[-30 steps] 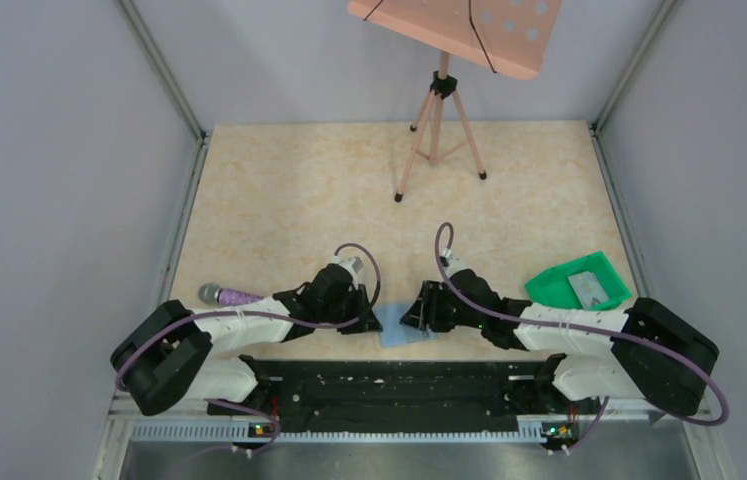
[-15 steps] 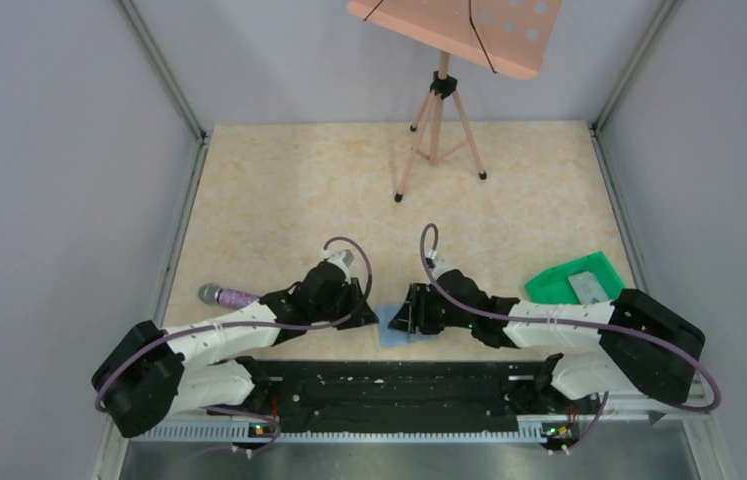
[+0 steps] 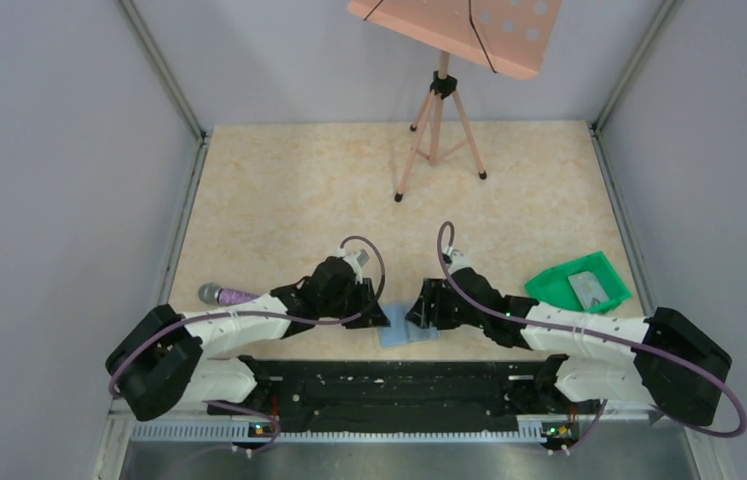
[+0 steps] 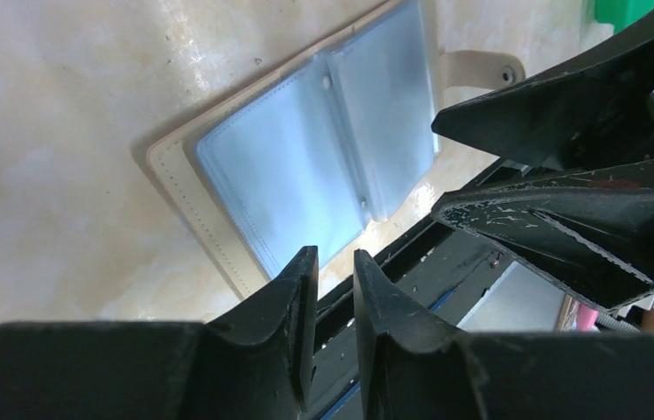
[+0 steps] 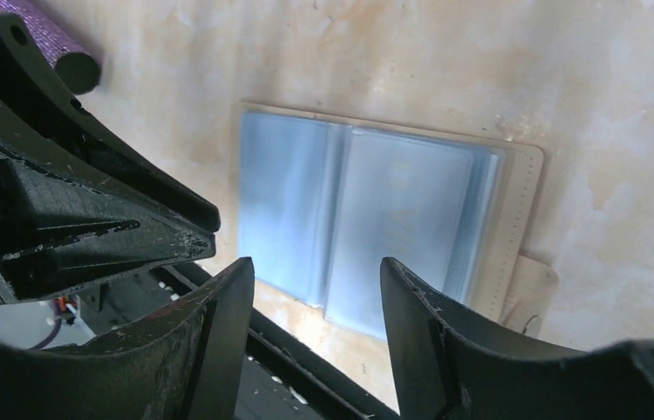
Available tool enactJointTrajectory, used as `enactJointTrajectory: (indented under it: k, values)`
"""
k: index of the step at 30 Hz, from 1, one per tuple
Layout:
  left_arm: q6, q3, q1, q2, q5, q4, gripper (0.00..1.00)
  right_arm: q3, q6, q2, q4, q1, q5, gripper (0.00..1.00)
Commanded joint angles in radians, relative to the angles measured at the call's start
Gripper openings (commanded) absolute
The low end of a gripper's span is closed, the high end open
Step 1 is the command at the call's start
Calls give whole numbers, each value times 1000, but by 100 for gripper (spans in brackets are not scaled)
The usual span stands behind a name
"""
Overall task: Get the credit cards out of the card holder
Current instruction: Remove the credit card from the card holder.
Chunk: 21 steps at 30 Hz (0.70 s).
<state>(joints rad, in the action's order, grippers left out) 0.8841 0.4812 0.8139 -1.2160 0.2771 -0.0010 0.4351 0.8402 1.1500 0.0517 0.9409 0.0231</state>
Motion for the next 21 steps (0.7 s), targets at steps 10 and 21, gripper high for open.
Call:
enactJointTrajectory:
  k: [10,21]
  values:
    - [10,-15,5,-213,61,165,25,-44,-15,2,18,-36,-13,56]
    - [5,-27,5,-201,36,152,24,-44,-14,39,42,-48,-23,55]
